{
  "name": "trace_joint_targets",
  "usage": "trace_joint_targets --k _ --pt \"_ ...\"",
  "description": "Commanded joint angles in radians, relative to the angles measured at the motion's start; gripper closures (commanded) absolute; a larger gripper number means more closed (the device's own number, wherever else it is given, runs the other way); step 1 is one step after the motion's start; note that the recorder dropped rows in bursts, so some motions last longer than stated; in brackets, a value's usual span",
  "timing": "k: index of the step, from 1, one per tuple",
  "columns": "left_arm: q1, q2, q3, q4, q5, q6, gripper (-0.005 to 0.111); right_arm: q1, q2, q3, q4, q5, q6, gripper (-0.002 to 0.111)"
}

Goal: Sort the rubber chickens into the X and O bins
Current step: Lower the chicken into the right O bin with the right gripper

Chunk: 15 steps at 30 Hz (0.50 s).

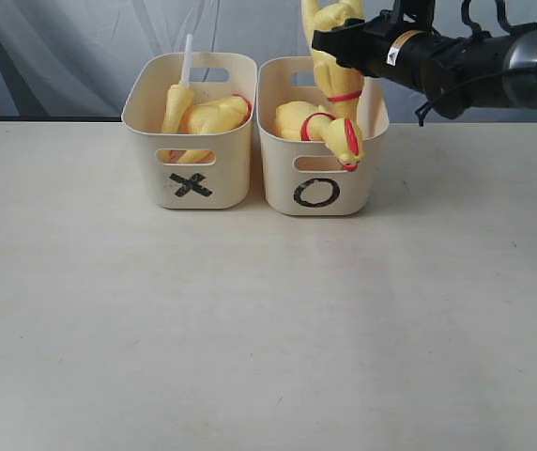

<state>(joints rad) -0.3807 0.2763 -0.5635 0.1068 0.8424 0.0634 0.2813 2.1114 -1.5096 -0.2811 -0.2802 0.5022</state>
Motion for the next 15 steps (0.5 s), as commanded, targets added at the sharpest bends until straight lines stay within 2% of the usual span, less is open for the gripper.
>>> trace_joint_targets --k 1,5,11,15 --pt "0.0 -0.008 0.002 -0.001 0.001 0.002 0.107 -0.002 0.024 -0.001 -0.005 -0.016 -0.005 0.109" --pt "0.0 -0.008 0.002 -0.001 0.001 0.002 0.107 -0.002 0.039 -0.001 -0.005 -0.042 -0.005 0.107" --pt "0.0 -0.008 0.002 0.006 0.001 0.004 0.107 -0.002 0.045 -0.001 -0.005 -0.065 -0.005 0.083" --pt "0.0 -0.008 0.002 0.018 0.001 0.004 0.107 -0.002 0.045 -0.001 -0.005 -0.068 -0.005 0.082"
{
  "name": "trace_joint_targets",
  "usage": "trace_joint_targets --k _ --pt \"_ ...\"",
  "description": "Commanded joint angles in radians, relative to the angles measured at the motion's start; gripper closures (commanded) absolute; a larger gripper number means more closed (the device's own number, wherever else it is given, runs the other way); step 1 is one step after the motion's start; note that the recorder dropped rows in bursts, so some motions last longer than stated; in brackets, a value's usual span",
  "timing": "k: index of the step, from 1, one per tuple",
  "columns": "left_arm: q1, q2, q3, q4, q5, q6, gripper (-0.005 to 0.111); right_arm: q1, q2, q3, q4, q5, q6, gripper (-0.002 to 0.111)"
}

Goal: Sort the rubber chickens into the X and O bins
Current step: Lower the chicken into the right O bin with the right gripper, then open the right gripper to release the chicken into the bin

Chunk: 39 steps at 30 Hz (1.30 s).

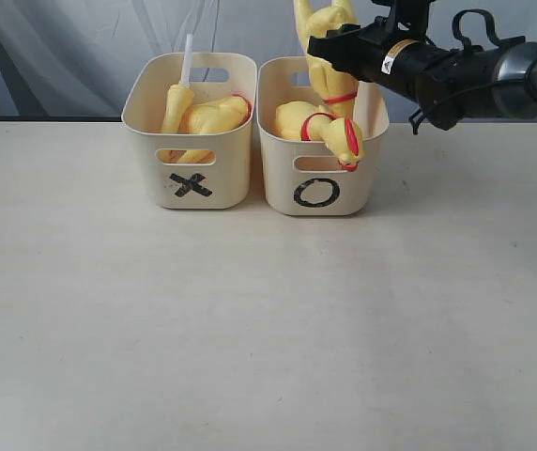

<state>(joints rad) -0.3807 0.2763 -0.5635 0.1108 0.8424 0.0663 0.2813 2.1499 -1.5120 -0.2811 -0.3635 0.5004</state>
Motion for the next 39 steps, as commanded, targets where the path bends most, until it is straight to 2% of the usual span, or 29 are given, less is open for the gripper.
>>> trace_joint_targets --k 1,17,19,22,24,39 --pt "0.0 -0.008 0.002 0.014 0.001 0.001 0.107 -0.002 0.007 0.001 -0.005 0.016 -0.003 0.082" --pt "0.0 -0.008 0.002 0.02 0.029 0.005 0.107 -0.002 0.007 0.001 -0.006 0.028 -0.003 0.082" --pt "0.0 -0.008 0.002 0.022 0.029 0.004 0.107 -0.002 0.007 0.001 -0.006 0.046 -0.003 0.077" --pt "0.0 -0.008 0.002 0.024 0.029 0.004 0.107 -0.002 0.007 0.001 -0.006 0.06 -0.003 0.062" --pt "0.0 -0.008 0.002 0.024 0.029 0.004 0.107 -0.002 0.007 0.001 -0.006 0.06 -0.003 0.056" --pt "0.0 -0.008 0.002 0.037 0.039 0.005 0.107 -0.002 0.007 0.001 -0.01 0.069 -0.003 0.055"
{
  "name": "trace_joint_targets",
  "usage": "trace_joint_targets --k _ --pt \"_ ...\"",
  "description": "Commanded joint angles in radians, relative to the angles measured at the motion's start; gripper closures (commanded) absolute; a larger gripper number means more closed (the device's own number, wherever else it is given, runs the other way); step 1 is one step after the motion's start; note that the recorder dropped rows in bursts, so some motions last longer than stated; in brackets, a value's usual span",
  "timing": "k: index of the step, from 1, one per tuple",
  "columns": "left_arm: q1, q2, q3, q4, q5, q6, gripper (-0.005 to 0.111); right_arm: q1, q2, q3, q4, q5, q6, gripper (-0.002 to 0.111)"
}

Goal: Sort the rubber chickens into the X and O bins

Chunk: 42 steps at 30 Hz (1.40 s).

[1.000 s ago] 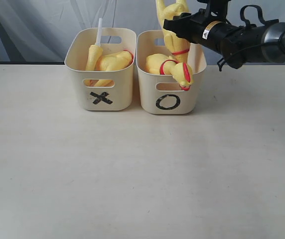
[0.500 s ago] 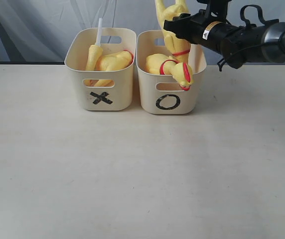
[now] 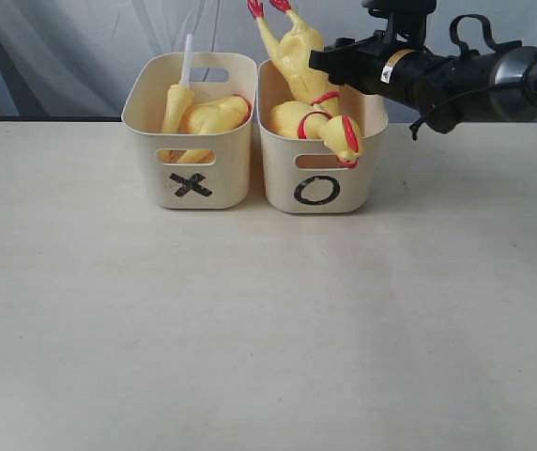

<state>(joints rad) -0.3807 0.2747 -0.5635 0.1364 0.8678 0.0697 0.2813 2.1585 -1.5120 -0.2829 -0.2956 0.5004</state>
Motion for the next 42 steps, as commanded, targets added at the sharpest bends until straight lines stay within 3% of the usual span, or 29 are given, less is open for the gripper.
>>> trace_joint_targets --k 1,10,14,16,17,25,37,42 --pt "0.0 -0.006 0.002 0.011 0.013 0.002 0.107 -0.002 -0.002 0.001 -0.008 0.001 -0.003 0.055" --pt "0.0 -0.006 0.002 0.011 0.013 0.002 0.107 -0.002 -0.018 0.001 -0.013 0.011 -0.003 0.055" --pt "0.0 -0.006 0.002 0.011 0.013 0.002 0.107 -0.002 -0.057 0.001 -0.102 0.052 -0.003 0.059" --pt "0.0 -0.006 0.002 0.011 0.013 0.002 0.107 -0.002 -0.091 0.001 -0.162 0.104 -0.003 0.083" --pt "0.0 -0.006 0.002 0.011 0.015 0.002 0.107 -0.002 -0.119 0.001 -0.191 0.147 -0.003 0.107" --pt "0.0 -0.006 0.002 0.013 0.024 0.002 0.107 -0.002 -0.324 0.109 -0.204 0.243 -0.023 0.108" --pt "0.0 -0.006 0.002 0.022 0.036 0.017 0.107 -0.002 -0.843 0.639 -0.236 0.174 -0.032 0.108" --pt "0.0 -0.006 0.002 0.022 0.036 0.017 0.107 -0.002 -1.007 0.778 -0.236 0.15 -0.032 0.108"
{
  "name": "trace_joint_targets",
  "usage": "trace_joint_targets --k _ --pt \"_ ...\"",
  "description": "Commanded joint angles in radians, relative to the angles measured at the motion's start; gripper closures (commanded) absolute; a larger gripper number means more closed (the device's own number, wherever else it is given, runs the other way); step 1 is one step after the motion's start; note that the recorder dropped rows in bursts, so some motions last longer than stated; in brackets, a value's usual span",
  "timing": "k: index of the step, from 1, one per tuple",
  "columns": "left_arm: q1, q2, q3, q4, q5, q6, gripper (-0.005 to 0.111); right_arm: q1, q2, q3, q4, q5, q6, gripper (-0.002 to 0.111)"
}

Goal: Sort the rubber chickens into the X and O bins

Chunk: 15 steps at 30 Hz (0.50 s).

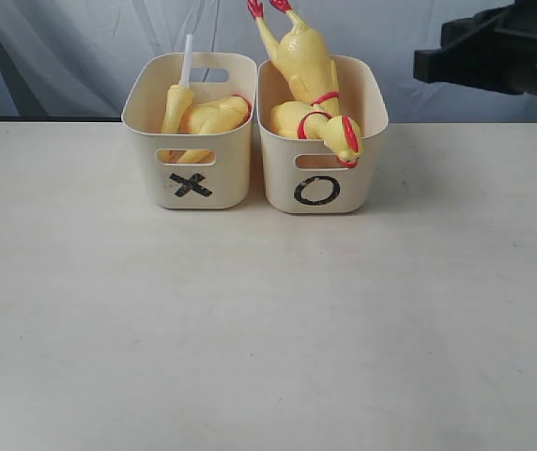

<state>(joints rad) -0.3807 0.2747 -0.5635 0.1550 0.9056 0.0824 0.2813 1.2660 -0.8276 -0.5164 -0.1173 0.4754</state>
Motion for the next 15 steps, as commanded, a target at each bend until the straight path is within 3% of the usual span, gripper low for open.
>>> trace_joint_targets --k 1,6,15 --pt "0.0 -0.006 0.002 0.004 -0.002 0.004 0.107 -0.002 -0.158 0.121 -0.003 -0.029 -0.007 0.108" --pt "0.0 -0.006 0.002 0.004 -0.002 0.004 0.107 -0.002 -0.433 0.301 0.035 -0.001 0.06 0.108" --pt "0.0 -0.006 0.002 0.004 -0.005 0.004 0.107 -0.002 -0.597 0.313 0.054 0.025 0.06 0.108"
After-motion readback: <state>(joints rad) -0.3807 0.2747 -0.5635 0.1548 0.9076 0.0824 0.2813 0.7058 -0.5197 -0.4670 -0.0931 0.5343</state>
